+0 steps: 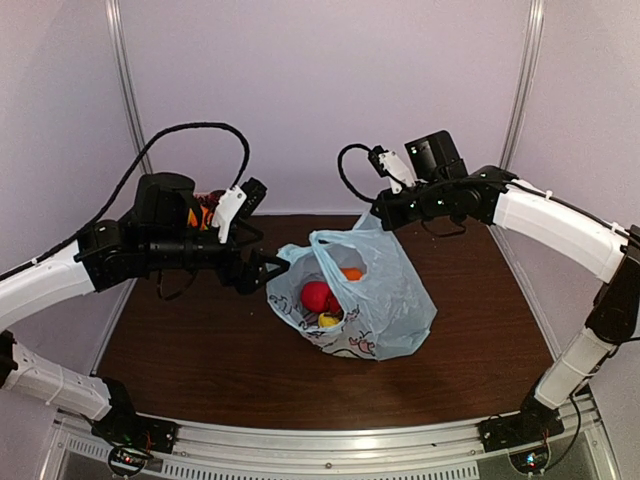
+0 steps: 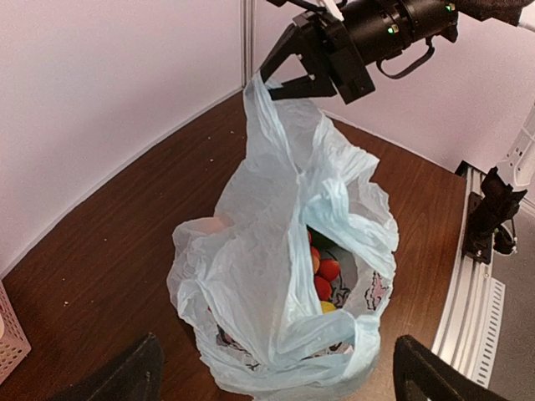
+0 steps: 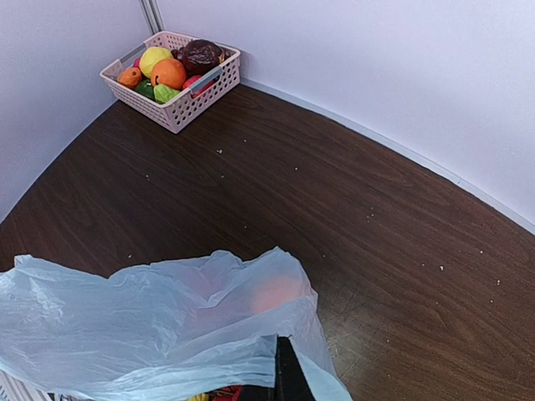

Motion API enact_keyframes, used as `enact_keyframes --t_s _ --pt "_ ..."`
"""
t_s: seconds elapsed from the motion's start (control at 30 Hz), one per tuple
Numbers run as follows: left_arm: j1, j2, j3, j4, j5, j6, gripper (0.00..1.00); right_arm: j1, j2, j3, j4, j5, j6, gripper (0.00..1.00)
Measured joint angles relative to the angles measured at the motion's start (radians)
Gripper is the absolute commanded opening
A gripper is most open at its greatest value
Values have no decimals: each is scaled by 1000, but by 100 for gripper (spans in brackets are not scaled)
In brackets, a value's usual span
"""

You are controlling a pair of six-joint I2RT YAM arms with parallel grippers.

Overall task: Untie the knot of the plastic bag and take out the fruit
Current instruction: Adjust the bag opening for the takeout bag.

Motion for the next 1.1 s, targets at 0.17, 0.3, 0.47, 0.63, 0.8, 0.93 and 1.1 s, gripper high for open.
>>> enact_keyframes --t_s 0.17,0.3,0.47,0.63,0.8,0.93,1.1 --pt "-13 29 27 -17 -14 32 97 0 0 0 -1 0 0 0" --pt "-29 55 46 -16 -18 47 97 0 0 0 -1 0 0 0" --pt "-43 82 51 -19 -53 57 71 0 0 0 -2 0 0 0" --pt "-44 84 57 -28 -97 53 27 0 0 0 -7 0 0 0" --pt "-44 81 57 -23 -141 32 0 0 0 3 -15 2 1 0" --pt "-44 81 57 -3 -189 6 0 0 0 20 -31 30 5 0" --pt "-44 87 62 27 -234 -30 0 -6 0 109 -61 95 23 0"
